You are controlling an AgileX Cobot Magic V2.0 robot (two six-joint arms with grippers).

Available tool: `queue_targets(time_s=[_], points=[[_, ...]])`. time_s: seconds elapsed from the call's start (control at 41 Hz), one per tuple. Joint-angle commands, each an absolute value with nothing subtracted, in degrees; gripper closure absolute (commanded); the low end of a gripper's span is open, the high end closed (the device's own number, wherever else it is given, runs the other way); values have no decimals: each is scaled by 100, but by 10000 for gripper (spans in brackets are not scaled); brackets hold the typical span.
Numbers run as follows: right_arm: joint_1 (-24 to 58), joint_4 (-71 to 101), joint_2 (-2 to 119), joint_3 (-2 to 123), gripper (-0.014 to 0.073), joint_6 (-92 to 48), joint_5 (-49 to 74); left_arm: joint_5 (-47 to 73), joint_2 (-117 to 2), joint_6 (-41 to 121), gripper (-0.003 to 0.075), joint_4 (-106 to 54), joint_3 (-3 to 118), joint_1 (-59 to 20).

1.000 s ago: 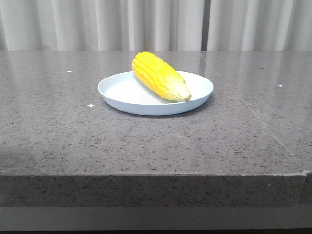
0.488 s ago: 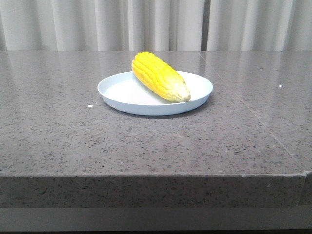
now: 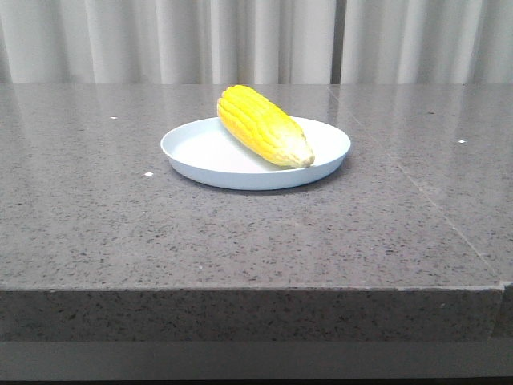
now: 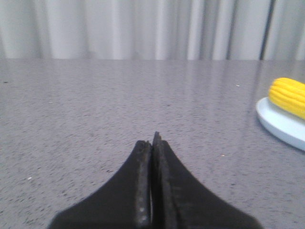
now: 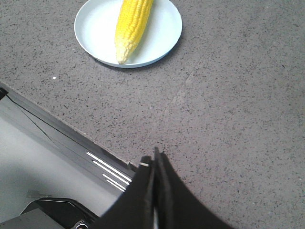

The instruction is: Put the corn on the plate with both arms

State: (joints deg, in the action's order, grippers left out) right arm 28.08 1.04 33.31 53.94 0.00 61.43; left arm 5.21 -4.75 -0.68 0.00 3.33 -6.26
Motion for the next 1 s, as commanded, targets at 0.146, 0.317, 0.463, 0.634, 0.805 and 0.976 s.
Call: queue_targets(time_s=[0.146,0.317,0.463,0.634,0.805,0.976], points=[[2804,71,3349,5511,680,-49,5793,-237,15,-103,741,0,12,-48],[2804,71,3349,5511,680,-49,5799,-354,139,-103,741,0,-183,-30],[2804,71,3349,5511,680,-49,5791,-349,139,-103,741,0,-183,48],[2804,71,3349,5511,680,-49,5791,-349,139,-103,741,0,-183,65],[2804,71,3349,5511,680,-49,5791,-349,139,-103,741,0,-183,54],[2804,71,3349,5511,680,-49,5791,-349,129,-103,741,0,-183,29]])
